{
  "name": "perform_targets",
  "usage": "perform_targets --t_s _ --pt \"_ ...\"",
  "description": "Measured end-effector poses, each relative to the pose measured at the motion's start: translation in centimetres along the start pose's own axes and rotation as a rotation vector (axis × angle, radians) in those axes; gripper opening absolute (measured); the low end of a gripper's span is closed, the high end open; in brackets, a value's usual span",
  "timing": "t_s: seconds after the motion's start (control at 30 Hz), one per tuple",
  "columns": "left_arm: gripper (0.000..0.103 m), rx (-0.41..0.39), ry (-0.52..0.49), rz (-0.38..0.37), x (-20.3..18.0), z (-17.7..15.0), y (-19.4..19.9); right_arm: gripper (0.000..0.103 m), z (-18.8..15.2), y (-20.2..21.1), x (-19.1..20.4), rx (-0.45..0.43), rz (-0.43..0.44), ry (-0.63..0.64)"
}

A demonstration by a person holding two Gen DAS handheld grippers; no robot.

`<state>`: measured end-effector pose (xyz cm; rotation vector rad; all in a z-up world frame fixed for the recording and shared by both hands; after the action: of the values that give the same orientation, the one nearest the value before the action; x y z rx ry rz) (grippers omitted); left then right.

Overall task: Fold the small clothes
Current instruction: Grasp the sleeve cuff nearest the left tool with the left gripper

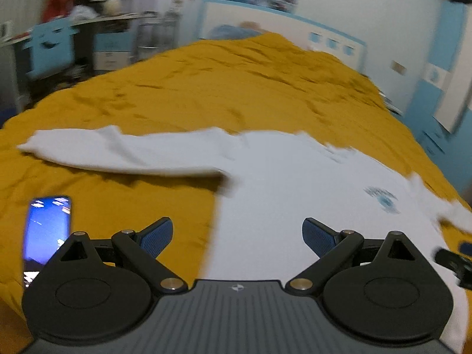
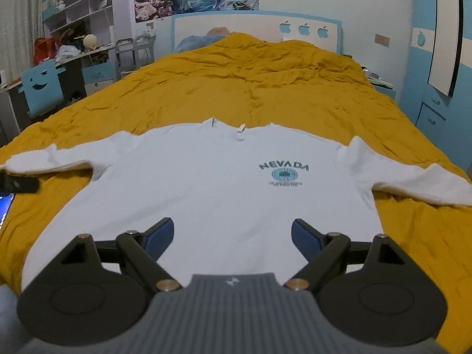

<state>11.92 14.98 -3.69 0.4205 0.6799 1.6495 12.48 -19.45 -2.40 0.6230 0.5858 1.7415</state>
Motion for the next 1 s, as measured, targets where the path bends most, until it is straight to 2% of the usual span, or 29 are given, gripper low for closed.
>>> perform_targets --t_s 0.1,0.27,0.33,0.47,0.67,0.83,0.87,0.9,0.93,0.97,1.0 --pt "0.103 0.000 0.082 0.068 4.7 1.6 -1.3 0.083 0.9 -1.8 0.4 -0.008 -0.012 0.007" --pt "0.103 -0.046 0.250 0.152 13.4 3.7 -2.8 0.083 1.7 -4.7 1.1 0.014 -0.005 -0.003" --pt "0.103 -0.049 0.332 0.183 16.9 4.0 -3.7 0.083 1.7 -6.0 1.4 0.032 -0.004 -0.008" --pt "0.097 -0.057 0.469 0.242 23.4 3.9 -5.3 0.083 1.4 -8.5 1.8 0.069 -0.023 -0.018" --pt "0.095 -0.062 0.600 0.342 29.9 3.3 -7.1 0.083 1.8 -10.1 3.0 0.092 -0.041 0.000" --pt "0.080 -0.091 0.700 0.322 33.1 2.9 -8.5 0.083 2.6 -10.8 4.6 0.092 -0.044 0.041" --pt "0.073 -0.102 0.700 0.321 33.3 3.0 -8.8 0.083 2.7 -11.0 5.0 0.096 -0.042 0.049" --pt "0.057 -0.109 0.701 0.315 33.5 3.1 -9.0 0.083 2.7 -11.0 5.4 0.098 -0.038 0.057" --pt "0.047 -0.108 0.703 0.303 33.9 3.0 -9.1 0.083 2.7 -11.1 5.7 0.100 -0.036 0.065" --pt "0.022 -0.099 0.706 0.291 34.1 3.0 -9.4 0.083 2.8 -11.3 6.0 0.101 -0.036 0.074" --pt "0.008 -0.097 0.704 0.268 34.1 3.1 -9.6 0.083 2.7 -11.3 6.2 0.102 -0.038 0.080"
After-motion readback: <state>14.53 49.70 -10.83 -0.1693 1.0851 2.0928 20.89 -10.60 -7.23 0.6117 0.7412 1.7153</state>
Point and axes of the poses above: each gripper's, at about its wrist camera, not at the fingertips, and y roughly against the way its jaws point, x to its left, z to its top, the point moved 4 cm from there along -y, roughly the way its jaws point, and after that the axes turned 6 degrees about -y, right-handed, at the moved point
